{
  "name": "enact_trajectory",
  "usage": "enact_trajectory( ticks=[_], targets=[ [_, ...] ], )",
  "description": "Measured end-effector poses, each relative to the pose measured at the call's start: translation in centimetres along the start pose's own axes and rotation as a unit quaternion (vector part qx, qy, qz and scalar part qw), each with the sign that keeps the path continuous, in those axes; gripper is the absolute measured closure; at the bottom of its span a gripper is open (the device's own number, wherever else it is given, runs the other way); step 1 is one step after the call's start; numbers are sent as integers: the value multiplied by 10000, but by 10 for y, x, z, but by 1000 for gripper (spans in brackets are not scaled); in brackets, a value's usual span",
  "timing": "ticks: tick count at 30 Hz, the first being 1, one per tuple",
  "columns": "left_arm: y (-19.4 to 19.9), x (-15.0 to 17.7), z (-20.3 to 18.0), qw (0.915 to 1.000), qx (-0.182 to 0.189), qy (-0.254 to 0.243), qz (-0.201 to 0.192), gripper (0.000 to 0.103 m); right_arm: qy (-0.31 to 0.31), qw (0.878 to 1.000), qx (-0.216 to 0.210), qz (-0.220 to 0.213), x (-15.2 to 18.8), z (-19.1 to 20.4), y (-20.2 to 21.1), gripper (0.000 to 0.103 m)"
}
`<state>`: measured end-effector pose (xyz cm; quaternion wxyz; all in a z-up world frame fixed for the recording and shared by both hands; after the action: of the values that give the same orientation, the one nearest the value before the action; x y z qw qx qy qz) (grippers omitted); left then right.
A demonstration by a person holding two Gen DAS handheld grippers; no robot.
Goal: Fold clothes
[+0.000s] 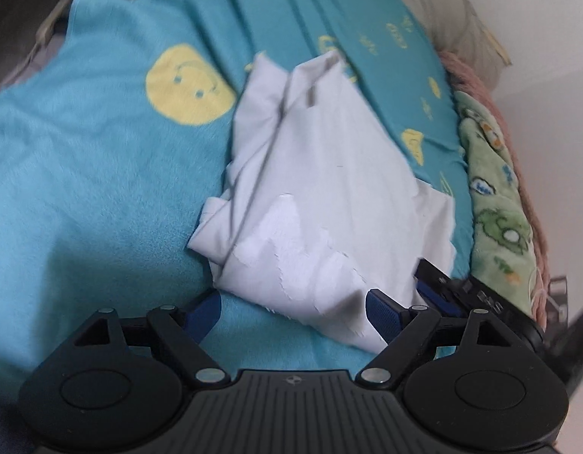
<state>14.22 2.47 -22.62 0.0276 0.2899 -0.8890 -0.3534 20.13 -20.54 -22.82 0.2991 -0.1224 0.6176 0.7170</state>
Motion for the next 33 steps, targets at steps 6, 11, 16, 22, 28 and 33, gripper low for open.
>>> enact_trajectory(
  ticks=[6, 11, 16, 22, 28, 33],
  targets=[
    [-9, -24, 6, 9957, 574, 539, -493, 16, -60, 10000, -19, 13, 0, -1, 0, 72],
    [-2, -26, 17, 9935, 479, 758, -707, 51, -692, 9967, -381, 203, -2, -9, 10, 71],
    [6, -26, 14, 9912, 648, 718, -904, 75, -1691, 9771, -1189, 495, -3, -14, 34, 50],
    [15, -24, -7, 9884, 948, 481, -1084, 78, -2907, 9133, -2580, 1220, 29, 1, 58, 14],
    [-3, -21, 11, 9876, 819, 1081, -788, 61, -3552, 8739, -2607, 2053, 83, 21, 30, 13],
    [-12, -26, 10, 9856, 947, 1157, -795, 64, -3822, 8631, -2493, 2164, 91, 26, 13, 13]
  ],
)
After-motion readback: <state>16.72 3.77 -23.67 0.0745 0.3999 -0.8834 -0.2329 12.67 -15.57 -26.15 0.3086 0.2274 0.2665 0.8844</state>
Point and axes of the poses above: each gripper's, at about its wrist camera, not at the fingertips, and y roughly against the way its jaws point, z to its left, x to its underside, the point moved 8 cm from there along -y, roughly the way its jaws point, and after that the axes turned 11 degrees about x, right-handed, at the moved point
